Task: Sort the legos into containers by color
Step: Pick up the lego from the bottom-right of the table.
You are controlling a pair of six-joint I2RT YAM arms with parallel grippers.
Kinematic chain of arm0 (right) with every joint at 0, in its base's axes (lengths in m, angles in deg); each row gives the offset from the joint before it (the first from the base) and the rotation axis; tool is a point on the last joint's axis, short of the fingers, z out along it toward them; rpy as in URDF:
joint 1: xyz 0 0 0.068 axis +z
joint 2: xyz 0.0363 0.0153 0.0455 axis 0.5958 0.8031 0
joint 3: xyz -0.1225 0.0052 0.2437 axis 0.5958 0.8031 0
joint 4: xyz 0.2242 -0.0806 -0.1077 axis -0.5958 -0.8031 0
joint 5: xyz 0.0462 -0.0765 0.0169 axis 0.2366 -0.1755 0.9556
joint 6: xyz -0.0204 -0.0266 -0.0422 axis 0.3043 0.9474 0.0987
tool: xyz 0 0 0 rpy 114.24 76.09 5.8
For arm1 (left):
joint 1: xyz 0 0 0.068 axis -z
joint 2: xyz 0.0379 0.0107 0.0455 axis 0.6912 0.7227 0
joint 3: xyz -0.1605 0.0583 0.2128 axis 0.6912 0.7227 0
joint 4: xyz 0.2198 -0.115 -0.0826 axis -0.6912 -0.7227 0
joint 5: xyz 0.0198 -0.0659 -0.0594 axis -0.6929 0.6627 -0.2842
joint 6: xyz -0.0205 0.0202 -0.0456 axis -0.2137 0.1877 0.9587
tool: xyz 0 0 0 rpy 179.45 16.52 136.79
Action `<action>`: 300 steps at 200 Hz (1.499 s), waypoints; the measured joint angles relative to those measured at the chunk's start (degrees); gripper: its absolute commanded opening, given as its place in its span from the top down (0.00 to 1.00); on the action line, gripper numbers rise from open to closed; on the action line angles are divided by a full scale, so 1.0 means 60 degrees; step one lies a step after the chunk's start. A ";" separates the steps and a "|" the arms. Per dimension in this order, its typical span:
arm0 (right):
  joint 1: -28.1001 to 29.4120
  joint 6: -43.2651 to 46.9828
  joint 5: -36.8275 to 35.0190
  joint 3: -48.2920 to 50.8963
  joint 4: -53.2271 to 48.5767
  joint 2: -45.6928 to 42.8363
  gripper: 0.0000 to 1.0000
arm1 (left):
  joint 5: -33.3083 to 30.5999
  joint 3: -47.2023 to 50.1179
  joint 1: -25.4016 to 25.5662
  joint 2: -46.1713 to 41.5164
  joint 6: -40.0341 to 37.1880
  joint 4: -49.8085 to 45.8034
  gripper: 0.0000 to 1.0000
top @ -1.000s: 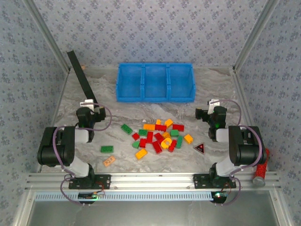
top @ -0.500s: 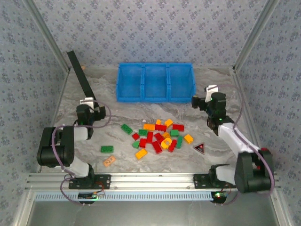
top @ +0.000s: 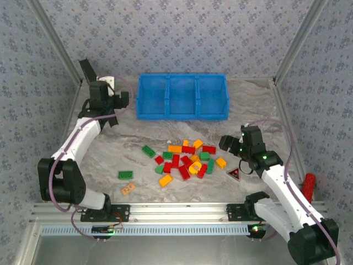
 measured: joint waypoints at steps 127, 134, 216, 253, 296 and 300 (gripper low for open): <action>0.1650 -0.4896 0.0000 0.0721 -0.0637 0.1854 0.18 | 0.0678 -0.1082 0.1249 0.0488 -0.0495 -0.1876 0.04; 0.1672 -0.5005 -0.0036 0.0721 -0.0510 0.1971 0.18 | 0.0685 -0.1082 0.1264 0.0488 -0.0499 -0.1891 0.04; 0.1716 -0.5570 -0.0364 0.0492 0.0364 0.3410 0.26 | 0.0787 -0.1104 0.1290 0.0576 -0.0670 -0.1894 0.01; 0.1716 -0.5592 -0.0397 0.0106 0.0546 0.4065 0.32 | 0.0783 -0.1220 0.1290 0.0718 -0.0849 -0.1898 0.00; 0.1716 -0.5555 -0.0386 -0.0164 0.0601 0.4568 0.51 | 0.0783 -0.1246 0.1290 0.0860 -0.0969 -0.1985 0.00; 0.1716 -0.5530 -0.0386 -0.0175 0.0601 0.4568 0.52 | 0.0783 -0.1246 0.1290 0.0863 -0.0980 -0.2004 0.00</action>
